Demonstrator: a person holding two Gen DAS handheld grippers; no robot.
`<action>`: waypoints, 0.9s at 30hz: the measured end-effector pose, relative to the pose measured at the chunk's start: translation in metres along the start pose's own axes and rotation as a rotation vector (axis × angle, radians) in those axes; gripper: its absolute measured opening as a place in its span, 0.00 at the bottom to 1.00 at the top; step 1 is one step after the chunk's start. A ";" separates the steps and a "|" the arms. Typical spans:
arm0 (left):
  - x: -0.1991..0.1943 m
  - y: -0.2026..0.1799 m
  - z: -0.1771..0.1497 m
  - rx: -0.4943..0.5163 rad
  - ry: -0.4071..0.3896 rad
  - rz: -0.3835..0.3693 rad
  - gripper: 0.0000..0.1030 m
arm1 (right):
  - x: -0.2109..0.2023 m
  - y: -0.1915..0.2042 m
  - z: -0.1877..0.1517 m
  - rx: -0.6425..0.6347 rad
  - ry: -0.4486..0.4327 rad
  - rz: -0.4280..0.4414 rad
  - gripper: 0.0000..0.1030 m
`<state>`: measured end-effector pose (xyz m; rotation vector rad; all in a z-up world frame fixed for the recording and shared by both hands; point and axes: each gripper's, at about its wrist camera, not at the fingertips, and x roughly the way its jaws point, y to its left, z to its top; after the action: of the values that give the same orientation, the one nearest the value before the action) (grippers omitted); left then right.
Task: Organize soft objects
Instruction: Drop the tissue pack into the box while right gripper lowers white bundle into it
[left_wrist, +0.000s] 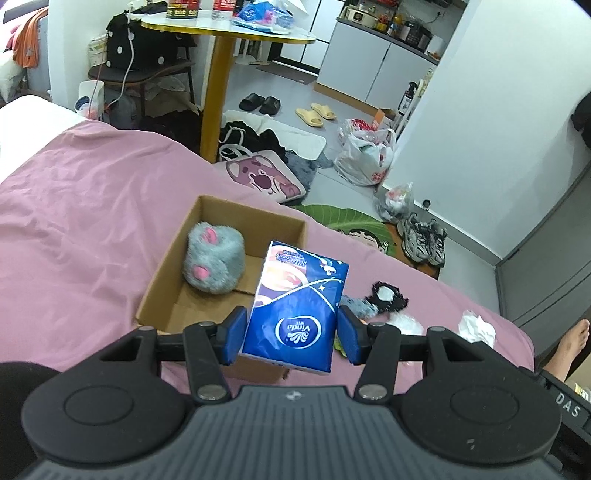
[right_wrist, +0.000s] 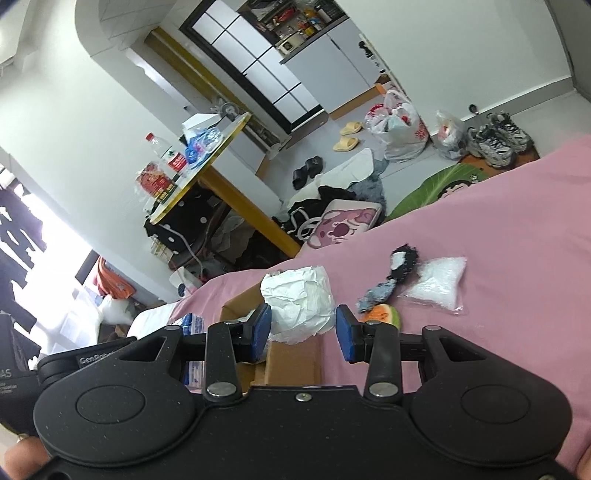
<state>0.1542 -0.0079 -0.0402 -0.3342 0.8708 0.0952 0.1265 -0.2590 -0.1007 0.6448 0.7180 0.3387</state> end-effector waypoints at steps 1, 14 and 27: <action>0.001 0.003 0.001 -0.005 -0.004 0.003 0.50 | 0.002 0.003 0.000 -0.003 0.006 0.009 0.37; 0.020 0.044 0.018 -0.058 -0.002 0.042 0.50 | 0.033 0.041 -0.005 -0.045 0.042 0.044 0.37; 0.059 0.074 0.024 -0.106 0.049 0.071 0.51 | 0.061 0.049 -0.014 -0.034 0.083 0.014 0.37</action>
<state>0.1937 0.0671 -0.0889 -0.4068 0.9286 0.1998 0.1568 -0.1855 -0.1070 0.6066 0.7859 0.3913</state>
